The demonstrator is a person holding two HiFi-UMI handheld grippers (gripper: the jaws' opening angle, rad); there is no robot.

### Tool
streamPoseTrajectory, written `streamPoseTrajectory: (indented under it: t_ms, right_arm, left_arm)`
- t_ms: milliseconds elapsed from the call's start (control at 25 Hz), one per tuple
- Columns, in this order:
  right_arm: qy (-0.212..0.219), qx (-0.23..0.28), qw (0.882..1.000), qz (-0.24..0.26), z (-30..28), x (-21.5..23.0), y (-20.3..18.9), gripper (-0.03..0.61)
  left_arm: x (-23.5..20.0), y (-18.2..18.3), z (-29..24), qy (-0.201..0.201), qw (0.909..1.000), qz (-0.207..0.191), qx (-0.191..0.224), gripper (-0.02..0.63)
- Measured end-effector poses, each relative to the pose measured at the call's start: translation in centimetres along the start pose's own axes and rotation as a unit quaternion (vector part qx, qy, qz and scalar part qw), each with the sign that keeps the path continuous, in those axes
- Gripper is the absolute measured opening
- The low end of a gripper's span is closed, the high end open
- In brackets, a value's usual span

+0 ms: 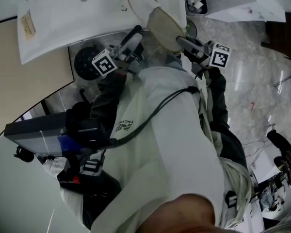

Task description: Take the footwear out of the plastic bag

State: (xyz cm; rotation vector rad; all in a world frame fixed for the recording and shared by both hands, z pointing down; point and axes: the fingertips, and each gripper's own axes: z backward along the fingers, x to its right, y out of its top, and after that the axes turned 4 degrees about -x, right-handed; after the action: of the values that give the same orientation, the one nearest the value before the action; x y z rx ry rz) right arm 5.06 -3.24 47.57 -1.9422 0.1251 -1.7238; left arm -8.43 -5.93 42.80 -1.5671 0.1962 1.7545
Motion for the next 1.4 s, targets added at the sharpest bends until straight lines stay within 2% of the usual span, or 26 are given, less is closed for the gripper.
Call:
streamPoseTrajectory:
  t_ms: [80, 120, 200, 280, 400, 480, 560, 680, 800, 840, 920, 960, 1040, 1120, 1200, 1280, 1400]
  right_arm:
    - [0.019, 0.009, 1.0, 0.021, 0.5, -2.3, 0.6, 0.075]
    - [0.022, 0.011, 0.999, 0.028, 0.7, -3.2, 0.9, 0.075]
    - [0.019, 0.018, 0.999, 0.036, 1.0, -4.1, 1.3, 0.075]
    - [0.017, 0.035, 0.998, 0.039, 1.7, -4.3, 1.8, 0.074]
    - [0.023, 0.066, 0.997, 0.043, 3.0, -4.9, 2.6, 0.071]
    - [0.033, 0.087, 0.994, 0.049, 3.8, -5.9, 3.1, 0.069]
    - [0.052, 0.097, 0.992, 0.056, 4.0, -7.5, 3.4, 0.067]
    - [0.083, 0.083, 0.99, 0.074, 3.7, -10.0, 3.2, 0.069]
    - [0.101, 0.051, 0.99, 0.082, 3.1, -11.5, 2.4, 0.067]
    - [0.103, 0.043, 0.991, 0.08, 2.9, -11.7, 2.2, 0.069]
    - [0.1, 0.041, 0.991, 0.08, 2.7, -11.9, 2.1, 0.071]
    - [0.093, 0.052, 0.99, 0.089, 2.7, -11.9, 2.4, 0.074]
    - [0.072, 0.098, 0.984, 0.133, 3.1, -11.7, 3.7, 0.075]
    - [0.037, 0.172, 0.963, 0.203, 4.1, -11.9, 5.5, 0.095]
    - [0.004, 0.231, 0.942, 0.243, 5.6, -12.2, 7.0, 0.101]
    - [-0.013, 0.25, 0.932, 0.263, 6.7, -12.7, 7.8, 0.107]
    - [-0.054, 0.23, 0.919, 0.314, 7.3, -13.7, 7.8, 0.107]
  left_arm:
    - [0.0, -0.5, -0.4, -0.007, 0.9999, 0.003, -0.008, 0.388]
    - [0.0, -0.6, -0.5, -0.009, 0.9999, -0.004, -0.012, 0.388]
    - [0.4, -0.6, -0.8, -0.021, 0.9996, -0.013, -0.013, 0.434]
    - [1.0, -0.5, -0.9, -0.038, 0.9991, -0.014, -0.011, 0.436]
    - [0.8, -0.5, -0.7, -0.037, 0.9993, 0.001, 0.001, 0.436]
    - [0.6, -0.4, -0.7, -0.039, 0.9991, 0.014, 0.01, 0.436]
    - [1.2, 0.0, -1.1, -0.058, 0.9977, 0.026, 0.022, 0.437]
    - [2.7, 1.1, -2.5, -0.097, 0.9942, 0.025, 0.039, 0.462]
    - [4.4, 2.1, -3.6, -0.128, 0.9907, -0.011, 0.046, 0.46]
    - [5.0, 2.5, -3.8, -0.136, 0.9893, -0.014, 0.051, 0.441]
    - [6.2, 3.1, -3.9, -0.163, 0.9841, 0.004, 0.069, 0.226]
    - [6.5, 3.4, -3.9, -0.176, 0.9812, 0.014, 0.079, 0.156]
    - [6.6, 4.1, -3.8, -0.186, 0.9772, 0.024, 0.1, 0.128]
    - [6.8, 5.0, -3.6, -0.182, 0.9747, 0.022, 0.127, 0.11]
    - [7.1, 6.1, -3.0, -0.178, 0.9711, 0.016, 0.158, 0.107]
    - [7.6, 7.5, -2.3, -0.177, 0.9661, 0.008, 0.188, 0.106]
    - [8.2, 9.5, -1.4, -0.169, 0.9609, -0.006, 0.219, 0.106]
